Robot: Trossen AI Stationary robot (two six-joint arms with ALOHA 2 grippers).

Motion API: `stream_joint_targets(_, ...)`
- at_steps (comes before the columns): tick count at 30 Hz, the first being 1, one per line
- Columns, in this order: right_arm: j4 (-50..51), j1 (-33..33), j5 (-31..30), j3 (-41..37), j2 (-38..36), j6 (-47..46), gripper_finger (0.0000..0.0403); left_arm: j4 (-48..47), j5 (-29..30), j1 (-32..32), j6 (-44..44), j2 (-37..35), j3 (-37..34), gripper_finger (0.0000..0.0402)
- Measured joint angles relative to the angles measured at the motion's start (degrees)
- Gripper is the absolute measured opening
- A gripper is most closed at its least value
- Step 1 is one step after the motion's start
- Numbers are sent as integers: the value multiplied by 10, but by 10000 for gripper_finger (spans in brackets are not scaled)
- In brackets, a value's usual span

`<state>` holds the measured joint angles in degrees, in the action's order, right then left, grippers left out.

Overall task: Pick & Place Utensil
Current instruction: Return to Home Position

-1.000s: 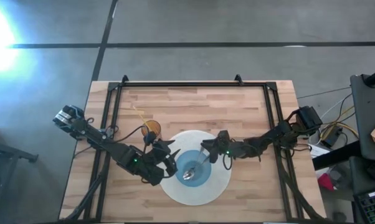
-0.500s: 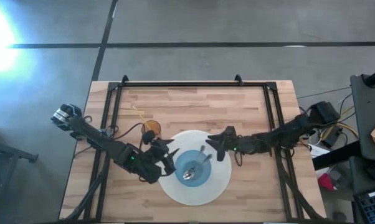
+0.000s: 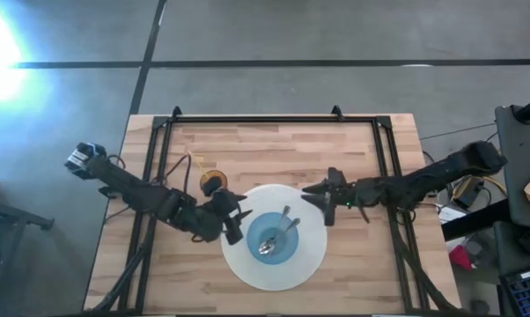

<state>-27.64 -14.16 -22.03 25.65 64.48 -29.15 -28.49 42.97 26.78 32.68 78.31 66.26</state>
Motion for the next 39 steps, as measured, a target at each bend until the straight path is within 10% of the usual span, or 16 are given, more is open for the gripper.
stream_joint_targets(10, 39, 50, 128, 0, -70, 41, 123, 26, -100, -32, -89, -21, 0, 197)
stream_joint_targets(19, 39, 102, 264, 1, -118, 69, 110, 159, -305, -90, -246, -29, 0, 165)
stream_joint_targets(39, 128, 174, 348, 3, -312, 129, 54, 174, -364, -178, -311, -191, -73, 4)
